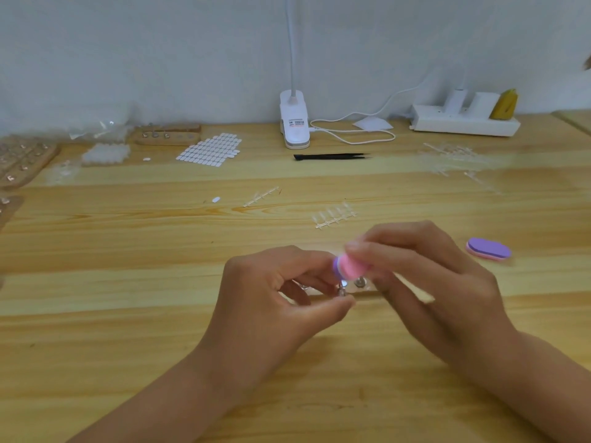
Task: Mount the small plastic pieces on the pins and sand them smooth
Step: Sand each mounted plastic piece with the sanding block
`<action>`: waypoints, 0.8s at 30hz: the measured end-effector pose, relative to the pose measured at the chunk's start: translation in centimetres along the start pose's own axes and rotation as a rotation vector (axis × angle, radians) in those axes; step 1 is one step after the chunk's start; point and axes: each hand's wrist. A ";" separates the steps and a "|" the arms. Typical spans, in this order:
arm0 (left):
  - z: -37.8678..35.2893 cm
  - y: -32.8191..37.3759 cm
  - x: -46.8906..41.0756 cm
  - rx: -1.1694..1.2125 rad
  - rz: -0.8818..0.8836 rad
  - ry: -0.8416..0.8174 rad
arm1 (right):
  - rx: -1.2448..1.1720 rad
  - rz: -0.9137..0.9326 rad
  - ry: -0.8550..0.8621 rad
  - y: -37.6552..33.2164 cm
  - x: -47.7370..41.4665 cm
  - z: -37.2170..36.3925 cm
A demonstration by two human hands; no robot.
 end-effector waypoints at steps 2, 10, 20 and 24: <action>0.1 -0.1 0.0 -0.049 -0.066 -0.015 | -0.032 0.054 -0.031 -0.5 0.3 -0.3; 0.0 -0.4 -0.1 -0.191 -0.224 0.048 | -0.017 0.041 -0.009 -0.6 0.1 -0.2; 0.1 -0.3 0.1 -0.160 -0.291 0.049 | -0.036 0.078 -0.005 -0.8 0.2 -0.2; 0.3 -0.2 0.1 -0.045 -0.205 0.056 | 0.026 -0.027 0.049 0.4 -0.3 0.3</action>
Point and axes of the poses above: each hand's wrist, its own x-axis away from the middle knuckle, its own z-axis out of the back of the hand, y = z × x, and after that the axes turned 7 degrees about y, right-handed
